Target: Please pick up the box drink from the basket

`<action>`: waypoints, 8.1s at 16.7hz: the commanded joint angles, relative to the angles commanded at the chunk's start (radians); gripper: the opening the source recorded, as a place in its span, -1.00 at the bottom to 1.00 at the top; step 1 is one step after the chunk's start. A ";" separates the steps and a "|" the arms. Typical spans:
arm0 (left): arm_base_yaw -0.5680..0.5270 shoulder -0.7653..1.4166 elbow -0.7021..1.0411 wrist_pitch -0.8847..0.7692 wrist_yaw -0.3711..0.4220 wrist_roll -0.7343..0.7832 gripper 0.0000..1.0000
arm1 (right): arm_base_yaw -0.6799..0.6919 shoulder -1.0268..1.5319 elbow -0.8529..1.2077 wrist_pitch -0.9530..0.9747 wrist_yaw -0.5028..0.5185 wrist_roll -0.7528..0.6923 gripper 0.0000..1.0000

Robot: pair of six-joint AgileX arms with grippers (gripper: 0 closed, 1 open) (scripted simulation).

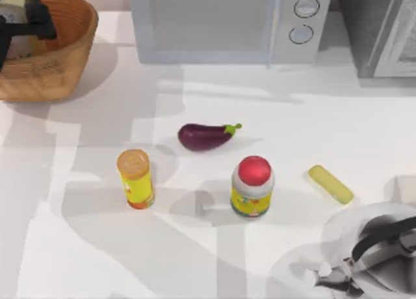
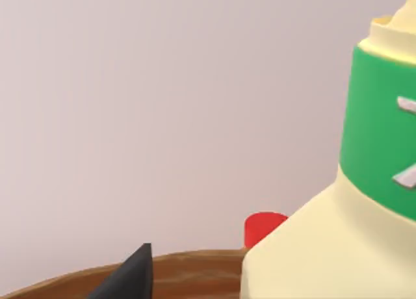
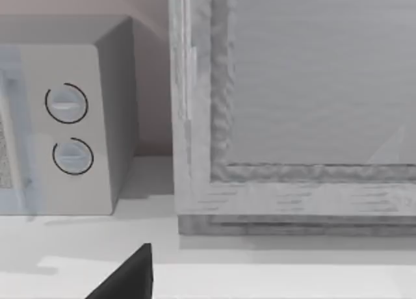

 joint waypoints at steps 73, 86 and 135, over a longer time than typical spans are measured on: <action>-0.065 -2.144 -1.030 -1.107 -0.103 -0.008 -1.00 | 0.000 0.000 0.000 0.000 0.000 0.000 1.00; -0.475 -1.639 -0.991 -0.606 -0.656 0.125 -1.00 | 0.000 0.000 0.000 0.000 0.000 0.000 1.00; -0.442 -0.500 -0.962 0.609 -1.012 0.112 0.81 | 0.000 0.000 0.000 0.000 0.000 0.000 1.00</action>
